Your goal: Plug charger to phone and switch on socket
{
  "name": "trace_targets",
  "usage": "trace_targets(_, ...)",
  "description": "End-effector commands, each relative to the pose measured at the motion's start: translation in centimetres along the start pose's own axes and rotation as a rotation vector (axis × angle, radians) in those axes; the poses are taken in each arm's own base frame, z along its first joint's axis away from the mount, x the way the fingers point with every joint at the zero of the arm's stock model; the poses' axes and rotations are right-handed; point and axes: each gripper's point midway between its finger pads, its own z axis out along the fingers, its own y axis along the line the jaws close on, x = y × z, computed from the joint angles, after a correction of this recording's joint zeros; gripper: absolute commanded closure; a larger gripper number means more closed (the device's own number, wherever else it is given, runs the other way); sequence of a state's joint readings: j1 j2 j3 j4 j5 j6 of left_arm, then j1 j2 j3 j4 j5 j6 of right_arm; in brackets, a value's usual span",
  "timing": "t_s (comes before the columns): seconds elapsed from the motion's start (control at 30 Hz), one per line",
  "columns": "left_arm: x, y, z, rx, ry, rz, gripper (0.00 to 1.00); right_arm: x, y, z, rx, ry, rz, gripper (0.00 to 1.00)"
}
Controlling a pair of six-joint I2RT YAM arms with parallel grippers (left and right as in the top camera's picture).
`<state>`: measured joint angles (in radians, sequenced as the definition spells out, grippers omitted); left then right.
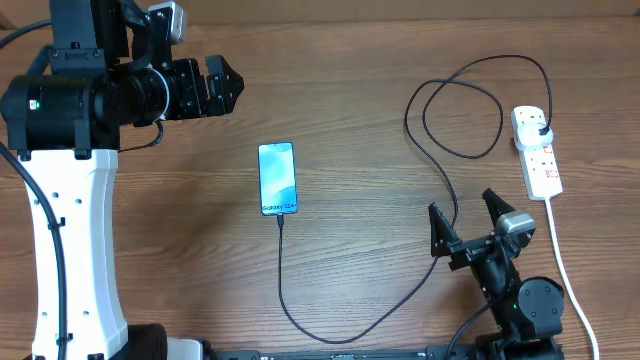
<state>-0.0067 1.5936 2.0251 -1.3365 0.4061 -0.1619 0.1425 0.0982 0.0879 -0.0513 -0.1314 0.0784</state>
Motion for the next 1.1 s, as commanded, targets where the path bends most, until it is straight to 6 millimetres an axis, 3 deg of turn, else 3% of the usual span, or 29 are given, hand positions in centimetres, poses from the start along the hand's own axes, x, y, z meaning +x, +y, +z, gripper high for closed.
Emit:
trace_targets(0.0, -0.3, -0.3, -0.1, -0.001, -0.009, 0.010, 0.01, 1.1, -0.5, -0.1, 0.015, -0.011, -0.002, 0.00)
trace_targets(0.17, -0.3, -0.2, -0.1, -0.001, -0.008, 0.010, 0.01, 2.2, -0.5, -0.2, 0.006, 0.002, -0.001, 0.00)
trace_targets(1.07, -0.3, -0.2, -0.1, -0.001, -0.008, 0.010, 0.00, 2.2, -0.5, -0.2, 0.011, 0.004, 0.000, 0.00)
